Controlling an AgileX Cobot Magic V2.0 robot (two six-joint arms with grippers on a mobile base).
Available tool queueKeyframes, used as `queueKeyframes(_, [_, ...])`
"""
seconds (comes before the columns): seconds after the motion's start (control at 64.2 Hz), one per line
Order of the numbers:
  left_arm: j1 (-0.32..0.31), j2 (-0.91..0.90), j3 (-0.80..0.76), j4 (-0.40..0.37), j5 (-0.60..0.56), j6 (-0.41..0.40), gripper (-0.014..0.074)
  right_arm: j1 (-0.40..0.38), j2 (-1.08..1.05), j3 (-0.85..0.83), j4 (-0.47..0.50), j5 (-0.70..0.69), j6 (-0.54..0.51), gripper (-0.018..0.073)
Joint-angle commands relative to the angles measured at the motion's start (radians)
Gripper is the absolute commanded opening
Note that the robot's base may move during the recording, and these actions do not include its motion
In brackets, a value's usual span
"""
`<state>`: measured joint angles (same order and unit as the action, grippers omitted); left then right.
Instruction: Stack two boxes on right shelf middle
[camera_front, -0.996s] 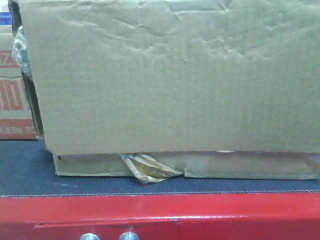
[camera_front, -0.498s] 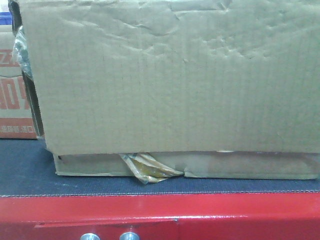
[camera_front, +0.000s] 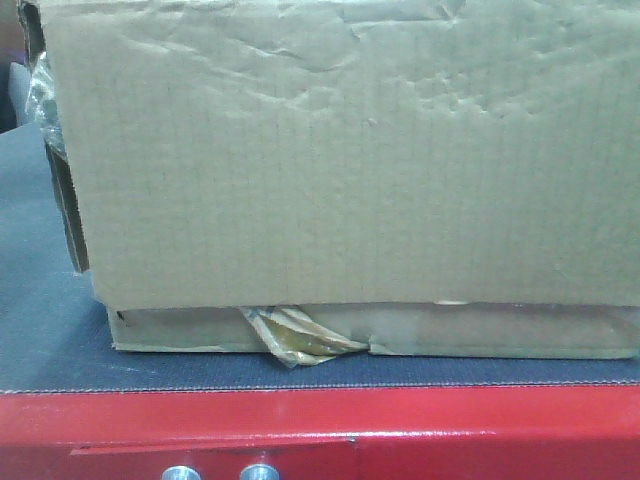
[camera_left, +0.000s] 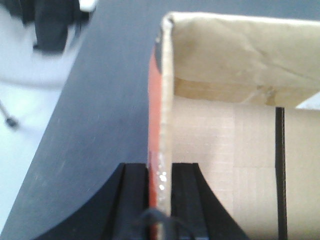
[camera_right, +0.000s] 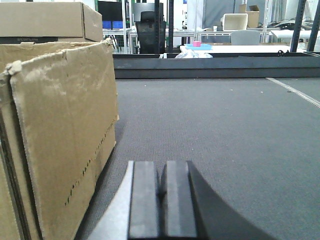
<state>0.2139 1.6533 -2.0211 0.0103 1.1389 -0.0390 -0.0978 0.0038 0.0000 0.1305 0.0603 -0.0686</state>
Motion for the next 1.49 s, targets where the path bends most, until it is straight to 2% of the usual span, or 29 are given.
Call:
queueKeyframes(0.0, [-0.04,-0.019,-0.105,-0.01,0.046,-0.065,-0.0111,0.0,-0.004,0.0,-0.002,-0.017,0.0,-0.0162])
queueKeyframes(0.109, [-0.144,-0.019,-0.237,0.046,0.082,-0.131,-0.0111,0.0,-0.004,0.0,-0.002,-0.017,0.0,-0.0162])
queueKeyframes(0.265, [-0.362,-0.019,-0.356,0.215,0.082,-0.268,-0.0111,0.0,-0.004,0.0,-0.002,-0.017,0.0,-0.0162])
queueKeyframes(0.358, [-0.497,-0.019,-0.365,0.3,0.082,-0.345,-0.0111,0.0,-0.004,0.0,-0.002,-0.017,0.0,-0.0162])
queueKeyframes(0.467, [-0.622,0.002,-0.363,0.317,0.082,-0.399,-0.0111,0.0,-0.004,0.0,-0.002,-0.017,0.0,-0.0162])
queueKeyframes(0.607, [-0.725,0.059,-0.348,0.352,0.082,-0.462,-0.0111,0.0,-0.004,0.0,-0.002,-0.017,0.0,-0.0162])
queueKeyframes(0.732, [-0.759,0.101,-0.285,0.333,0.082,-0.52,-0.0111,0.0,-0.004,0.0,-0.002,-0.017,0.0,-0.0162])
queueKeyframes(0.841, [-0.779,0.125,-0.205,0.311,0.082,-0.539,-0.0111,0.0,-0.004,0.0,-0.002,-0.017,0.0,-0.0162])
queueKeyframes(1.105, [-0.785,0.155,0.013,0.307,0.082,-0.589,-0.0111,0.0,-0.004,0.0,-0.002,-0.017,0.0,-0.0162])
queueKeyframes(1.479, [-0.785,0.247,0.072,0.198,0.082,-0.589,-0.0111,0.0,-0.004,0.0,-0.002,-0.017,0.0,-0.0162])
